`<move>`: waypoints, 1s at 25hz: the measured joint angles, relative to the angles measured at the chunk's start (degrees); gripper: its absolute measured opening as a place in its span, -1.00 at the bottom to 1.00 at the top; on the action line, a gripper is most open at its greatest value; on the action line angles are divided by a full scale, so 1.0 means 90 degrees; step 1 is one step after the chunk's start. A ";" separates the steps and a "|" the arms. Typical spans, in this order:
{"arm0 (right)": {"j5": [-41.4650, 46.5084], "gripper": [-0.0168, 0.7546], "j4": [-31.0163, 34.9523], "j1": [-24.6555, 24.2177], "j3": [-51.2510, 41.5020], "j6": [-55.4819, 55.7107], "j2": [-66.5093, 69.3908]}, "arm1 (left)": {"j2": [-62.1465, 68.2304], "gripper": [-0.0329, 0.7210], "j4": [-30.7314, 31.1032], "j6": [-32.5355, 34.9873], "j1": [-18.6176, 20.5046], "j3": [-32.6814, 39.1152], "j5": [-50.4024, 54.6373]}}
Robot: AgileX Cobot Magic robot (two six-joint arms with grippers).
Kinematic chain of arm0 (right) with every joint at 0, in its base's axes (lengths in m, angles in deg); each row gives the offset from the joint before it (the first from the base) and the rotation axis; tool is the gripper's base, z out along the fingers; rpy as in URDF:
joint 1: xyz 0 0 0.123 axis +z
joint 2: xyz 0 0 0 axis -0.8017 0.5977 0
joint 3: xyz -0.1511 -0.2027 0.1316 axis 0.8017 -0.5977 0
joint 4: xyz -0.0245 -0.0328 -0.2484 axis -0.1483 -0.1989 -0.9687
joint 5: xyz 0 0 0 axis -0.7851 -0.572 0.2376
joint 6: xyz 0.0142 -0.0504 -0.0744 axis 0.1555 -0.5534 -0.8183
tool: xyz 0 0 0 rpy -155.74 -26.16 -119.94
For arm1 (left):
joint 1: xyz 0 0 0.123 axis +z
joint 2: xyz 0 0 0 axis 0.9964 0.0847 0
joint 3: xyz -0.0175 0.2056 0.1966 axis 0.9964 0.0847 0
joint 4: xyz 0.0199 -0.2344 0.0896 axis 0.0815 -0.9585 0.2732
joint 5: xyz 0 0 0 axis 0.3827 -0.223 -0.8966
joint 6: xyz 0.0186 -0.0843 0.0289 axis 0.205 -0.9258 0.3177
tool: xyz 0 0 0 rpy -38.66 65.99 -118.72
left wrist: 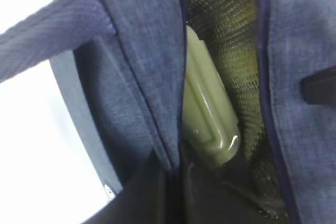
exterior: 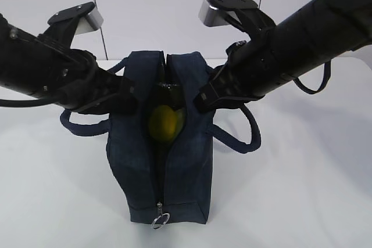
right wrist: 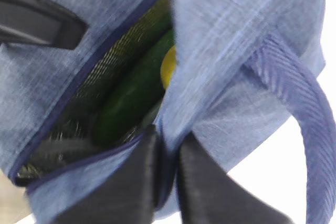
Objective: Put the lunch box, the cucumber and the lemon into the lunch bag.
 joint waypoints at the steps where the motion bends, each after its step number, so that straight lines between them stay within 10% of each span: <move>1: 0.0000 -0.95 0.0000 0.0000 0.0000 0.0000 0.0000 | 0.0000 -0.92 -0.0001 0.0000 0.0000 0.0000 -0.0004; 13: -0.0160 -0.41 0.0050 0.0000 0.0000 -0.0158 0.0003 | 0.0000 -0.70 0.0056 0.0000 0.0000 0.0000 -0.0252; 25: 0.0059 -0.33 -0.0023 0.0000 0.0430 -0.0172 0.0003 | 0.0000 0.17 0.0010 0.0016 0.0000 0.0000 -0.0343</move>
